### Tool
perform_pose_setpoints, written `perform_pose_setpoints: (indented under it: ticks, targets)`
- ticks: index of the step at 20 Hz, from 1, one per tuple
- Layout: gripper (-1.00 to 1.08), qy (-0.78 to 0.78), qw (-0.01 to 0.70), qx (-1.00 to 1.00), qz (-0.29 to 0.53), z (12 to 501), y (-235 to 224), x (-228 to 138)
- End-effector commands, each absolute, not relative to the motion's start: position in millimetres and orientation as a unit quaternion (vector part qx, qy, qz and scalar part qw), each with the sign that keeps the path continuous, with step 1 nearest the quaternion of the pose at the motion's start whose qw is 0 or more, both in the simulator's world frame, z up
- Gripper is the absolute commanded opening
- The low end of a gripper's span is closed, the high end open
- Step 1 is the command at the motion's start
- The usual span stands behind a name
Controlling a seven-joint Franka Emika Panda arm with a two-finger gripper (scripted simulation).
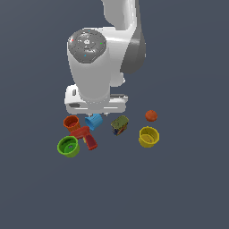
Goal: Pick up a designated object from a clutter of objects.
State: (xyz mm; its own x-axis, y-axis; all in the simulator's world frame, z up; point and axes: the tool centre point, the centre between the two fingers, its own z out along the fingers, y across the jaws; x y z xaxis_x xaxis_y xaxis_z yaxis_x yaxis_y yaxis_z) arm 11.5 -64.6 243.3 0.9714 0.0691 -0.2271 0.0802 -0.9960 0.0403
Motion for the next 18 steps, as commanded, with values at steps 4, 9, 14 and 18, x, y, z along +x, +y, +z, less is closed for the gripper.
perform_pose_setpoints:
  ticks: [4, 9, 14, 18]
  targets:
    - [0.28, 0.057, 0.035, 0.981, -0.180, 207.9, -113.1, 11.1]
    - [0.28, 0.073, 0.039, 0.967, -0.243, 175.1, -158.5, 4.1]
    - [0.28, 0.088, 0.039, 0.947, -0.307, 143.2, -202.9, -9.1]
    - [0.28, 0.097, 0.035, 0.931, -0.351, 121.6, -232.9, -21.7]
